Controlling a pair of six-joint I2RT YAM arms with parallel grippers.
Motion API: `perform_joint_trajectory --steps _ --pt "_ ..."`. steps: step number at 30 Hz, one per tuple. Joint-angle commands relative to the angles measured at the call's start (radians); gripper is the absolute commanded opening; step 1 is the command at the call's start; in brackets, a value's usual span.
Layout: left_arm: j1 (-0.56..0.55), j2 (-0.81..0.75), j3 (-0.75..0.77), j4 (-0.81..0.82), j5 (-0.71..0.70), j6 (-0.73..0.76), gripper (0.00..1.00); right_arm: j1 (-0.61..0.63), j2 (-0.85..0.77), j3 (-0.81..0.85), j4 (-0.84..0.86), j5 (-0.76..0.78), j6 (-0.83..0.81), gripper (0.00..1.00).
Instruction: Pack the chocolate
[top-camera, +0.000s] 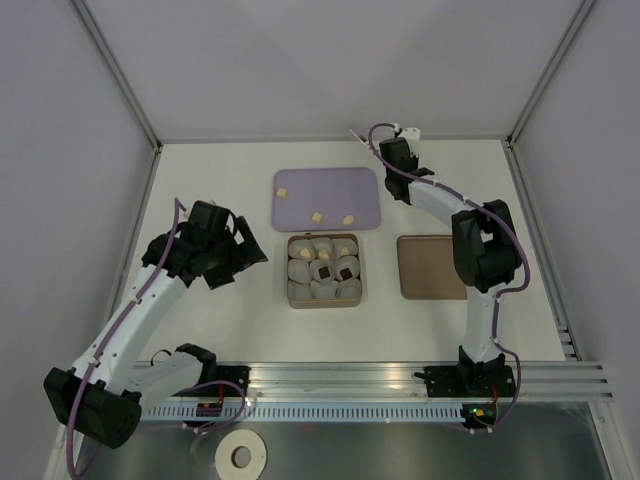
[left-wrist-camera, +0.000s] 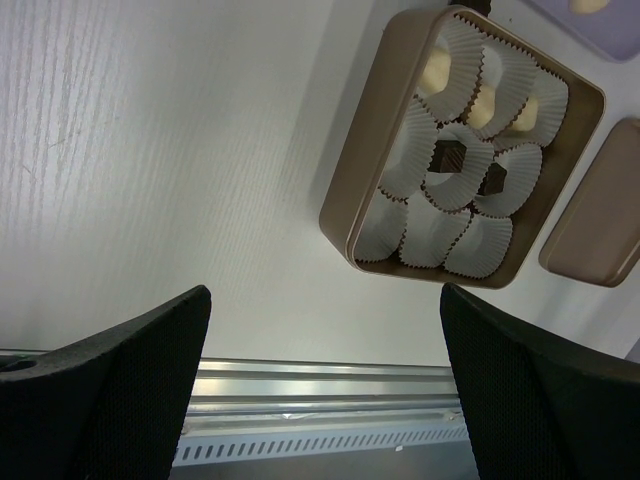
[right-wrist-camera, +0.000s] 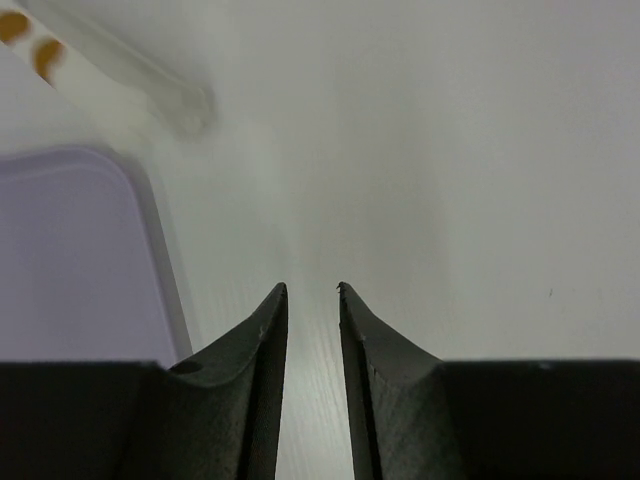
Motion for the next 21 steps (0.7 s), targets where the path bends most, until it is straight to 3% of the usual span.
perform_joint_trajectory --steps 1,3,7,10,15,19,21 --pt "-0.004 0.009 0.013 0.031 -0.021 -0.043 1.0 0.005 -0.115 -0.082 0.039 -0.005 0.074 0.33" --pt "-0.005 0.017 0.017 0.033 -0.019 -0.049 1.0 0.005 -0.214 -0.232 0.023 -0.041 0.127 0.33" --pt "-0.004 0.02 0.016 0.037 -0.022 -0.047 1.0 0.005 -0.276 -0.288 0.008 -0.064 0.169 0.34" --pt "-0.004 0.026 0.011 0.042 -0.018 -0.046 1.0 0.005 -0.278 -0.267 0.014 -0.17 0.114 0.44" --pt "-0.005 0.032 0.009 0.048 -0.018 -0.03 0.99 0.005 -0.116 0.029 -0.063 -0.345 -0.046 0.6" --pt "-0.005 0.034 0.005 0.06 -0.025 -0.029 1.0 0.004 0.059 0.288 -0.133 -0.365 -0.056 0.64" --pt "-0.005 0.037 0.005 0.071 -0.022 -0.014 1.0 0.001 0.172 0.425 -0.123 -0.359 -0.078 0.77"
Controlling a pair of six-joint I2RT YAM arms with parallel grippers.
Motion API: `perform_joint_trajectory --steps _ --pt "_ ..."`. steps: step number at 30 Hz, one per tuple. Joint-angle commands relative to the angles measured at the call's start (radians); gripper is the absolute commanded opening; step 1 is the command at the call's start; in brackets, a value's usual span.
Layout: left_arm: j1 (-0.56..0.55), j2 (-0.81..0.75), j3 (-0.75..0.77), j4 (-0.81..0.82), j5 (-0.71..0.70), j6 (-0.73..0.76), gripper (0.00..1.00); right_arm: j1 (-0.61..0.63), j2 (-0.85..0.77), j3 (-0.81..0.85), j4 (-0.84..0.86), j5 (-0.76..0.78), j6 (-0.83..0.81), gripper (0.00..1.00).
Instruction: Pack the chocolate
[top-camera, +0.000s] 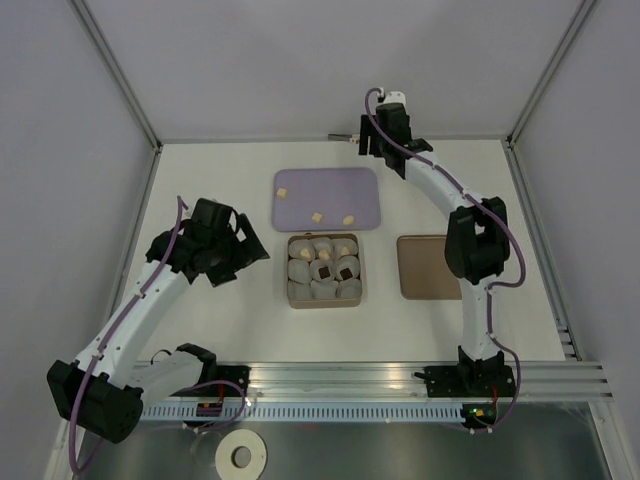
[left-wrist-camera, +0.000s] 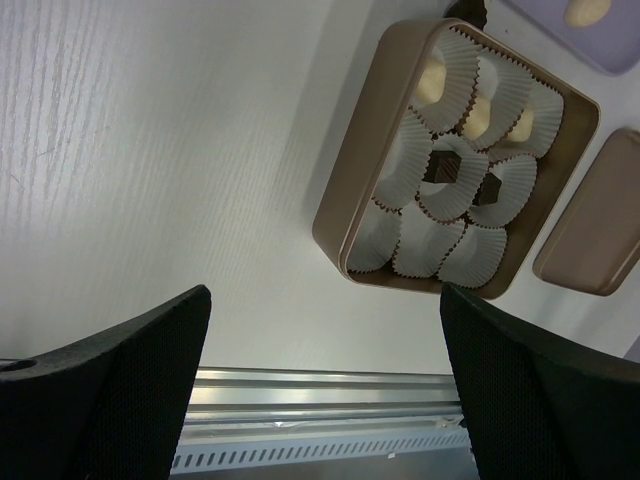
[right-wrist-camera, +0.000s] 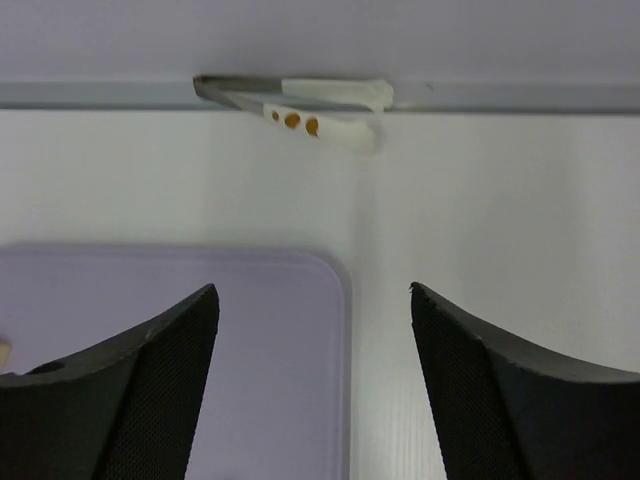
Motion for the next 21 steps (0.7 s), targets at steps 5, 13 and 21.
perform_joint_trajectory --steps 5,13,21 --pt "-0.004 0.002 -0.035 0.116 -0.05 0.049 1.0 -0.017 0.435 0.56 -0.007 -0.082 -0.08 0.98" --pt "-0.005 -0.008 -0.099 0.226 -0.079 0.094 1.0 -0.043 0.705 0.707 0.419 -0.028 -0.054 0.98" --pt "-0.004 0.015 -0.162 0.292 -0.104 0.103 1.0 -0.104 0.763 0.665 0.577 -0.14 0.152 0.98"
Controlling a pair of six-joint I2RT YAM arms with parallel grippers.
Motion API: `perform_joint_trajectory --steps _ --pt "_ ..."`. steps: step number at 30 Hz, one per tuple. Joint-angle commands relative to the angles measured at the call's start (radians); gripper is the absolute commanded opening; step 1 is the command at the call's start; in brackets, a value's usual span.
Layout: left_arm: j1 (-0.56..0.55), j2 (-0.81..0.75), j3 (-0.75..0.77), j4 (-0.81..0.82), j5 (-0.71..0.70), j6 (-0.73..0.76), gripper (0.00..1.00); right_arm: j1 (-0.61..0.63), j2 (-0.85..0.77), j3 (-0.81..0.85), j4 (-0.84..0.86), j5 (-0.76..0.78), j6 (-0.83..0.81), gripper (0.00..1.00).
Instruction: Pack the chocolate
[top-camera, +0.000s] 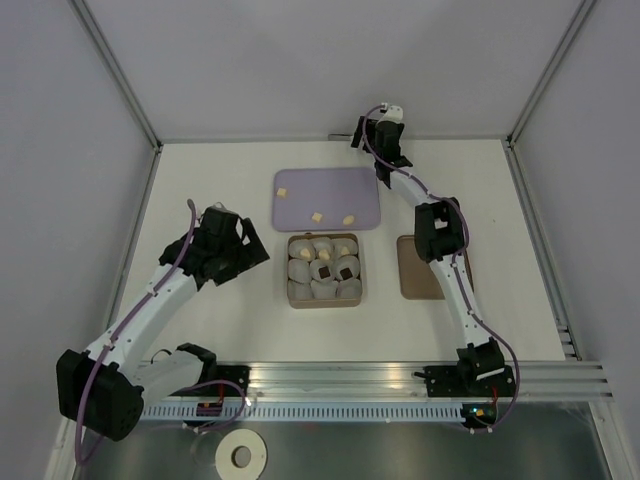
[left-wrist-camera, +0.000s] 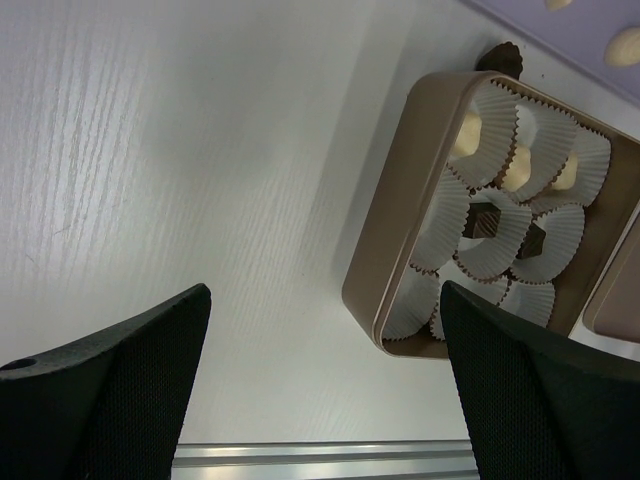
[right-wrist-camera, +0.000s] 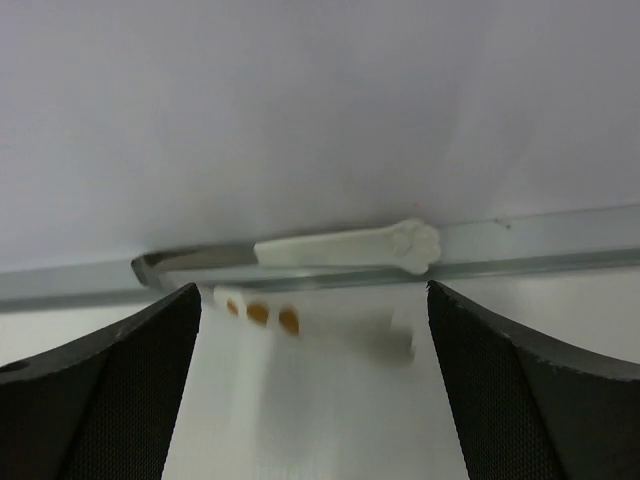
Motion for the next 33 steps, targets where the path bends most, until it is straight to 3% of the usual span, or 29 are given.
perform_joint_trajectory --steps 1,6,7,13,15,16,24,26,31,33 --pt "-0.005 0.012 -0.005 0.082 -0.031 0.04 1.0 -0.031 0.014 0.016 0.171 -0.07 0.083 0.98" --pt "-0.005 0.052 0.003 0.125 -0.023 0.054 1.0 -0.032 0.08 0.084 0.226 -0.085 0.17 0.97" --pt "-0.005 0.058 0.001 0.128 -0.018 0.054 1.0 -0.029 0.089 0.09 0.241 -0.09 0.195 0.92" --pt "-0.004 0.066 0.014 0.132 -0.021 0.087 1.0 -0.027 0.098 0.053 0.248 -0.139 0.322 0.87" --pt "-0.005 0.064 0.012 0.132 -0.029 0.087 1.0 -0.026 0.086 0.032 0.248 -0.142 0.33 0.73" --pt "-0.005 0.066 0.014 0.132 -0.028 0.083 1.0 -0.026 0.081 0.026 0.248 -0.139 0.333 0.58" --pt "-0.005 0.046 0.011 0.122 -0.014 0.073 1.0 -0.02 0.023 -0.048 0.251 -0.139 0.298 0.2" --pt "-0.004 0.037 0.012 0.105 -0.009 0.059 1.0 -0.021 -0.024 -0.069 0.248 -0.175 0.279 0.0" --pt "-0.005 0.003 0.052 0.024 -0.014 0.008 1.0 -0.02 -0.28 -0.264 0.201 -0.222 0.198 0.01" --pt "-0.005 -0.003 0.079 -0.038 -0.017 -0.004 1.0 -0.02 -0.394 -0.426 0.205 -0.197 0.187 0.01"
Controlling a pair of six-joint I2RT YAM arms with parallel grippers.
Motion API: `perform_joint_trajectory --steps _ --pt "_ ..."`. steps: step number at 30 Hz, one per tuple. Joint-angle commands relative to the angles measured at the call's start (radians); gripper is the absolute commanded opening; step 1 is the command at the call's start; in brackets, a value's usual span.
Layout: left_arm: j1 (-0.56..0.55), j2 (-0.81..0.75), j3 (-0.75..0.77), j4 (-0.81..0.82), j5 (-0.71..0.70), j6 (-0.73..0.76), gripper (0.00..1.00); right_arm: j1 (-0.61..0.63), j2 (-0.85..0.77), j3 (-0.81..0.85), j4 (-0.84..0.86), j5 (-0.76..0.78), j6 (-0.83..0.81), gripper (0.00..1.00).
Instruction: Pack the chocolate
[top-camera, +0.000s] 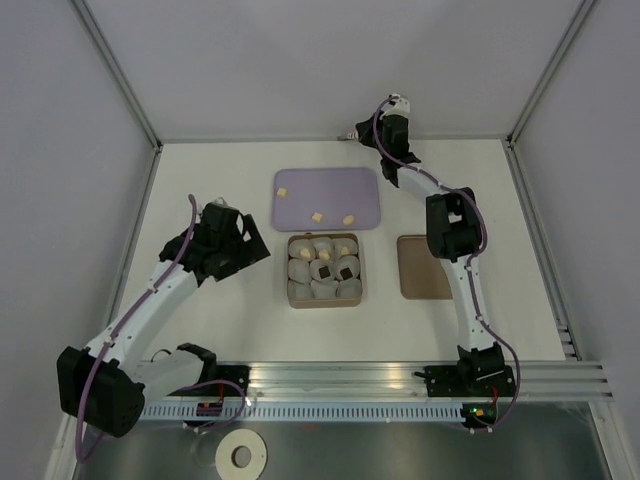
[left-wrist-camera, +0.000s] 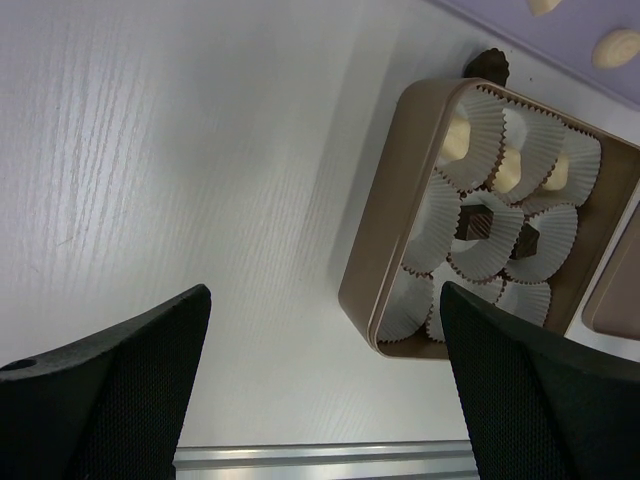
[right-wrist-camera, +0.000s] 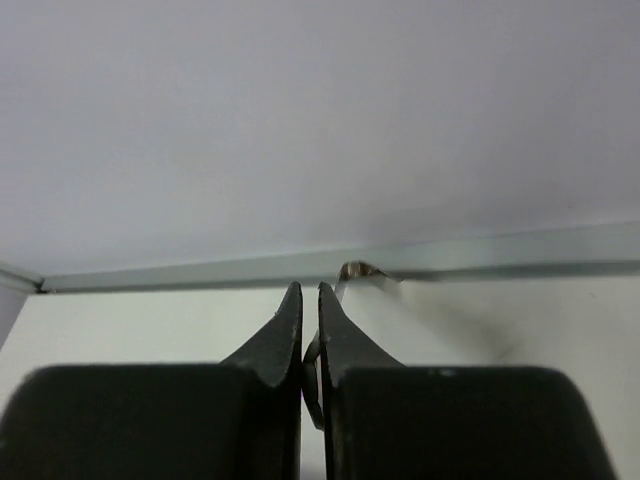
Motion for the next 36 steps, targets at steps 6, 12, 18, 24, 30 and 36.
perform_joint_trajectory --steps 6,12,18,24,30,36 --pt "-0.005 -0.029 0.209 -0.231 -0.008 -0.071 1.0 -0.012 -0.611 -0.329 -0.367 0.138 -0.262 0.01" --pt "-0.005 -0.032 0.274 -0.35 0.026 -0.123 1.0 -0.035 -0.749 -0.061 -1.321 0.235 -0.236 0.01" --pt "-0.004 -0.018 0.289 -0.445 0.064 -0.165 1.0 -0.089 -0.708 -0.059 -1.624 0.104 -0.153 0.0" --pt "-0.005 -0.013 0.273 -0.496 0.095 -0.24 1.0 -0.169 -0.509 0.139 -1.707 -0.079 -0.116 0.02" --pt "-0.005 0.027 0.251 -0.548 0.14 -0.265 1.0 -0.198 -0.409 0.134 -1.541 -0.092 -0.115 0.13" --pt "-0.005 0.041 0.259 -0.615 0.14 -0.255 1.0 -0.202 -0.317 0.176 -1.463 -0.069 -0.11 0.46"
